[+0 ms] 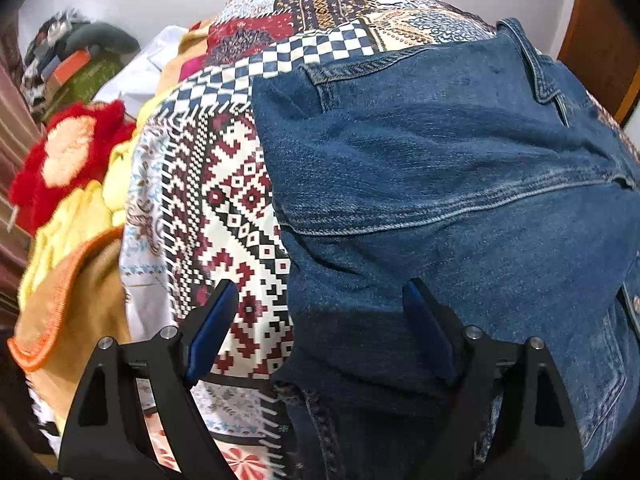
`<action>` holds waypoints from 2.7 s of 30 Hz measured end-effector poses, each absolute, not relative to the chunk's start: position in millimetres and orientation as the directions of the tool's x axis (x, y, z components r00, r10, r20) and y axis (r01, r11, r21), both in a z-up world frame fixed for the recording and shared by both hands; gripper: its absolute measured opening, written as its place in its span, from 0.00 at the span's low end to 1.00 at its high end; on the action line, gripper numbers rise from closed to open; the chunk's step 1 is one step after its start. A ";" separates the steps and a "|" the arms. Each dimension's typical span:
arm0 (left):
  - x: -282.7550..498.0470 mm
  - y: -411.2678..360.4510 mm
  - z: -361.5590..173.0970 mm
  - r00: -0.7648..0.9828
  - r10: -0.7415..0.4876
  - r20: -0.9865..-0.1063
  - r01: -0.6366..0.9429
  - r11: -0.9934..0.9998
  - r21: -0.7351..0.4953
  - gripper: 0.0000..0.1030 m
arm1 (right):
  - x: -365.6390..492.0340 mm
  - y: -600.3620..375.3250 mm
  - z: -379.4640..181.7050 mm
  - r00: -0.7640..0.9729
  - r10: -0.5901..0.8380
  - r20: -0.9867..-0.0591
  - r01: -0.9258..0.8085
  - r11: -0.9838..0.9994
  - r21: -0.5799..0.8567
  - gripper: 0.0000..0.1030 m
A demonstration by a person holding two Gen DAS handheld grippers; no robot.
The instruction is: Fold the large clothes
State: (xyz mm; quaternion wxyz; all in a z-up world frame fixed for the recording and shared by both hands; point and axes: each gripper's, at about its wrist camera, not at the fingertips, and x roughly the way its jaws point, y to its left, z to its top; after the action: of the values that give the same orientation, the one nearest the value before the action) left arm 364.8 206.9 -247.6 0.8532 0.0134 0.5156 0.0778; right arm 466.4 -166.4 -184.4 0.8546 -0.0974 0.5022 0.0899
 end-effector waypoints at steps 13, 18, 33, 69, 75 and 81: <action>371.2 139.3 -165.3 0.593 0.144 -0.792 0.035 0.978 0.204 0.82 | 404.2 -306.6 -105.2 0.546 0.094 -0.832 -0.033 0.995 0.091 0.79; 384.9 83.3 -145.5 0.632 0.042 -0.774 0.150 0.973 0.175 0.83 | 373.7 -353.7 -112.8 0.525 0.056 -0.849 0.029 0.996 0.084 0.79; 441.0 -13.7 -215.8 0.454 -0.098 -0.886 0.237 0.971 0.014 0.85 | 341.1 -442.3 -223.1 0.334 0.243 -0.911 0.333 0.874 0.355 0.79; 366.9 62.0 -135.9 0.649 -0.126 -0.750 0.153 0.988 -0.033 0.85 | 375.7 -283.0 -103.7 0.537 0.481 -0.693 -0.082 0.847 0.525 0.24; 337.5 79.5 -128.3 0.661 -0.131 -0.739 0.154 0.987 -0.037 0.85 | 384.6 -190.9 -153.6 0.355 0.480 -0.802 -0.123 0.875 0.469 0.24; 322.1 80.3 -138.4 0.633 -0.095 -0.768 0.174 0.985 0.022 0.85 | 373.9 -164.2 -192.2 0.238 0.356 -0.904 -0.132 0.934 0.333 0.25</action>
State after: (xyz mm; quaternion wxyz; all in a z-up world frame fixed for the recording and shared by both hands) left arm 322.1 80.3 -138.4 0.9024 0.0468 0.4219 -0.0743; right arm 373.9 -164.2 -192.2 0.7810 0.0938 0.5974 0.1562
